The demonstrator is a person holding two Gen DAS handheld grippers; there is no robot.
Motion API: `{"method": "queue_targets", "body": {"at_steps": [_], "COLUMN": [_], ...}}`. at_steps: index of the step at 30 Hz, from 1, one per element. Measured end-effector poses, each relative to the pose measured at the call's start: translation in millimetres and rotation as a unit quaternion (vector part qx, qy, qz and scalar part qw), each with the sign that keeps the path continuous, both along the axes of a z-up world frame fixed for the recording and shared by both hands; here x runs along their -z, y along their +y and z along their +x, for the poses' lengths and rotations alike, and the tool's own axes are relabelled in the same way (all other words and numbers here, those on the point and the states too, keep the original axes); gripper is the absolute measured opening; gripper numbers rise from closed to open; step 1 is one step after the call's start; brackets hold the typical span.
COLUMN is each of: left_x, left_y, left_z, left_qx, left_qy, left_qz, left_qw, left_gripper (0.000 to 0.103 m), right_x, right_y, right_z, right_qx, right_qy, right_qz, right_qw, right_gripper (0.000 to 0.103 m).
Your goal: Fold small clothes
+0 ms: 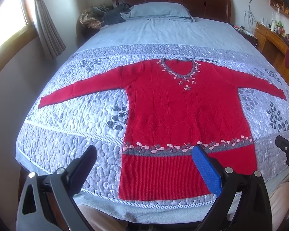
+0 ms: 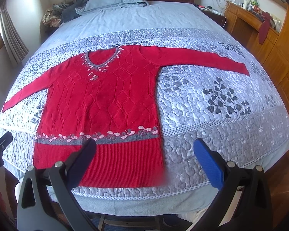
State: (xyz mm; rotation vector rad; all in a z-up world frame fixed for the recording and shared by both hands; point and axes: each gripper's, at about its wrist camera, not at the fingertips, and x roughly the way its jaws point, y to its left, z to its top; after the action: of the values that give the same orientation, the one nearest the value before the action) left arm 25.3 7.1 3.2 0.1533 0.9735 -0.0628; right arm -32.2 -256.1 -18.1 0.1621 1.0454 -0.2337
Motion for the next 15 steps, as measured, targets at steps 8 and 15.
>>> {"method": "queue_targets", "body": {"at_steps": [8,15], "left_x": [5.6,7.5], "left_y": [-0.9,-0.1], "left_z": [3.5,5.3], "left_qx": [-0.004,-0.006], "left_qy": [0.005,0.006], "left_qz": [0.005,0.007], "left_qw": [1.0000,0.9999], "left_gripper": [0.099,0.099], "right_x": [1.5,5.3], "right_y": [0.7,1.7], "right_z": [0.2,1.0], "right_qx": [-0.006,-0.007], "right_qy": [0.003,0.006], "right_qz": [-0.001,0.000], "right_qw": [1.000,1.000], "right_gripper": [0.100,0.100]}}
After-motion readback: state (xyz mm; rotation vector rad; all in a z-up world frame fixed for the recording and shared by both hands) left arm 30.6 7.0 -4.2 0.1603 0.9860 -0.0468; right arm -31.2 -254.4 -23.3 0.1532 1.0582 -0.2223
